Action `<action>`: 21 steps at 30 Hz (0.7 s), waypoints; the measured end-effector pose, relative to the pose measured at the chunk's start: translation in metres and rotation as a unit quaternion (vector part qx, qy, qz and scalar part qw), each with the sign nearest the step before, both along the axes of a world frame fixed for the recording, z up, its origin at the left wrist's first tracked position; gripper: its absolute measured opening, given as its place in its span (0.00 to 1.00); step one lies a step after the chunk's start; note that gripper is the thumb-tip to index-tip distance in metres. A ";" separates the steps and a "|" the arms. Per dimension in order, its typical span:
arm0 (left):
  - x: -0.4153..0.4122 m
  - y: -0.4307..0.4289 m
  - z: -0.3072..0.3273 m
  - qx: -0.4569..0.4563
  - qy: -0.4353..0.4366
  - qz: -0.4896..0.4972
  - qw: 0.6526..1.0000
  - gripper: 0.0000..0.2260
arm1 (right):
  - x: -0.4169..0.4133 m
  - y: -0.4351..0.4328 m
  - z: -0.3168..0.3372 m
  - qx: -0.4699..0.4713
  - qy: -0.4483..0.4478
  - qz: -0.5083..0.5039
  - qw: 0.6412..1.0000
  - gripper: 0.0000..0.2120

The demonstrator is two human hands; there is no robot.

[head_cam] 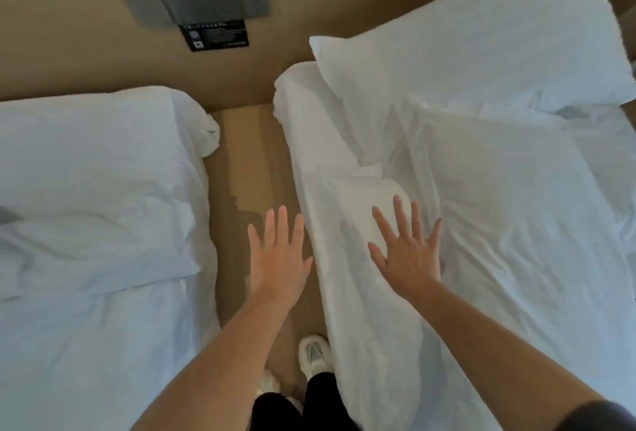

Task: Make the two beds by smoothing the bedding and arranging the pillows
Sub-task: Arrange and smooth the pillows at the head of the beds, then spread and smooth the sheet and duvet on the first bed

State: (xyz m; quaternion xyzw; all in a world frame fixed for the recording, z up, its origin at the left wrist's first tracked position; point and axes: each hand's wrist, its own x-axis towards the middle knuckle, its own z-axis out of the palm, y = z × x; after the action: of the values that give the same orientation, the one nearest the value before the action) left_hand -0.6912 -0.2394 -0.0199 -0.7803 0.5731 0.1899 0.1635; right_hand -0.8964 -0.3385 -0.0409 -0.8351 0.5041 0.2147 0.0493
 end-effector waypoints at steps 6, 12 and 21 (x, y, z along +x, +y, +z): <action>0.113 0.126 0.008 0.026 -0.029 0.133 0.990 0.32 | 0.141 0.055 0.020 0.021 0.018 0.162 0.986 0.32; 0.192 0.277 0.009 0.081 -0.037 0.270 0.959 0.31 | 0.278 0.148 0.021 0.037 -0.005 0.331 0.943 0.29; 0.266 0.397 -0.012 0.082 -0.025 0.459 0.884 0.33 | 0.438 0.251 0.003 0.072 0.013 0.481 0.874 0.37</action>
State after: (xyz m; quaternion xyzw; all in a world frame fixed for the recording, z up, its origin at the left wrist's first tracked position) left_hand -0.4250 0.1573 -0.0323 -0.9445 0.1286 0.2705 0.1353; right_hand -0.4588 -0.0872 -0.0381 -0.9658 0.0238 0.2580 -0.0067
